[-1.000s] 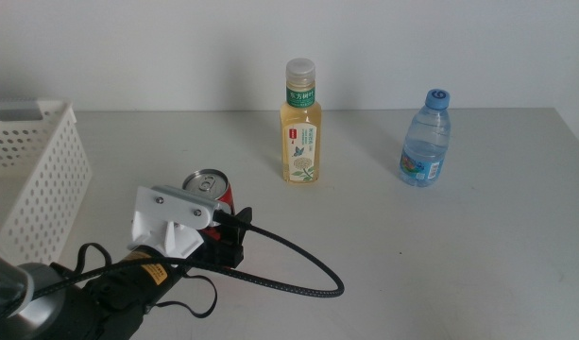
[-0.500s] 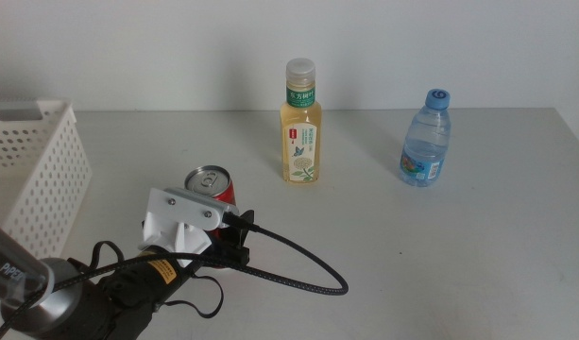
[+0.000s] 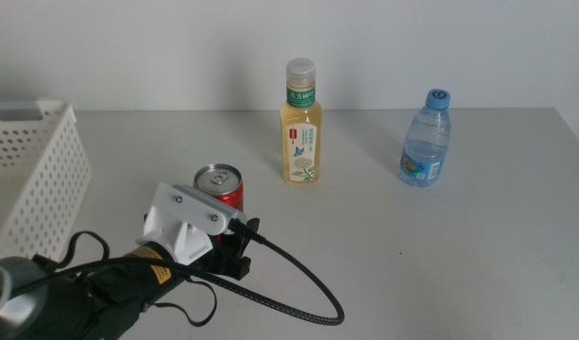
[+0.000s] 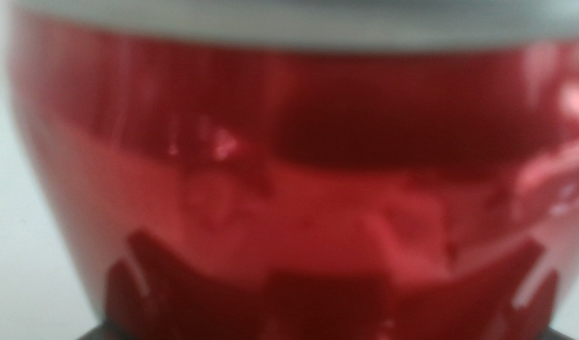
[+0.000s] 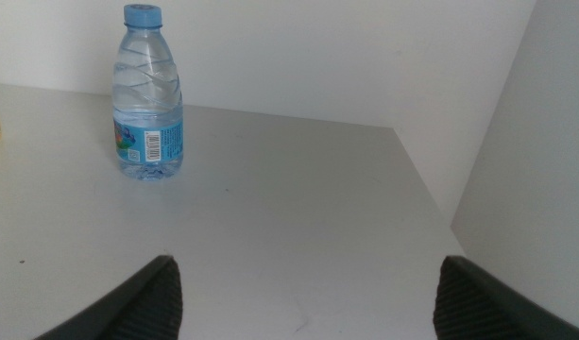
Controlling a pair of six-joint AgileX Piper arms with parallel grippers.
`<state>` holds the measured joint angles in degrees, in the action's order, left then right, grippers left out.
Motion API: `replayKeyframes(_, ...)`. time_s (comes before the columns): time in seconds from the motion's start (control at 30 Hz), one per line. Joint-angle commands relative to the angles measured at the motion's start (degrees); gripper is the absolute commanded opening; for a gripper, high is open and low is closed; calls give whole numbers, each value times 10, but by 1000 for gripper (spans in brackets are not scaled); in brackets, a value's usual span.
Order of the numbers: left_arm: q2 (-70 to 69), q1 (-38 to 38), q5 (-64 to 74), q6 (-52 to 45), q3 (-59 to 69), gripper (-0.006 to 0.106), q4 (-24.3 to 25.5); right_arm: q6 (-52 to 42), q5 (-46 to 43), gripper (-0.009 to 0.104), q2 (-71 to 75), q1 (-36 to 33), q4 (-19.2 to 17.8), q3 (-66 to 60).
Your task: Use arms to grab the bottles and put them into the dustbin to the left of the table.
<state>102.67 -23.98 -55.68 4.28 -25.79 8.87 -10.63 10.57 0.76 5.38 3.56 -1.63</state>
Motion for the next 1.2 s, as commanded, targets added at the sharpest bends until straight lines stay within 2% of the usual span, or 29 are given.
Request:
replayKeyframes(0.0,-69,1,-13,8,-9,-2,-4,-5,-41,69,13,3,-3,6)
replayKeyframes(0.2,-183,1,146,8,-33,-2,-11,-5,-41,69,13,3,-3,6)
replayKeyframes(0.33,-251,1,299,10,-72,-2,-15,-5,-41,69,13,3,-3,6)
replayKeyframes(0.6,-345,1,752,11,-246,-2,-38,-5,-41,69,13,3,-3,6)
replayKeyframes(0.7,-355,1,864,11,-312,-2,-41,-5,-41,69,13,3,-3,6)
replayKeyframes(0.87,-364,1,960,20,-367,-2,-41,-5,-41,69,13,3,-3,6)
replayKeyframes(1.0,-362,1,991,81,-373,-2,-49,-5,-41,69,13,3,-3,6)
replayKeyframes(1.17,-327,1,1120,93,-431,-2,4,-5,-41,69,13,3,-3,6)
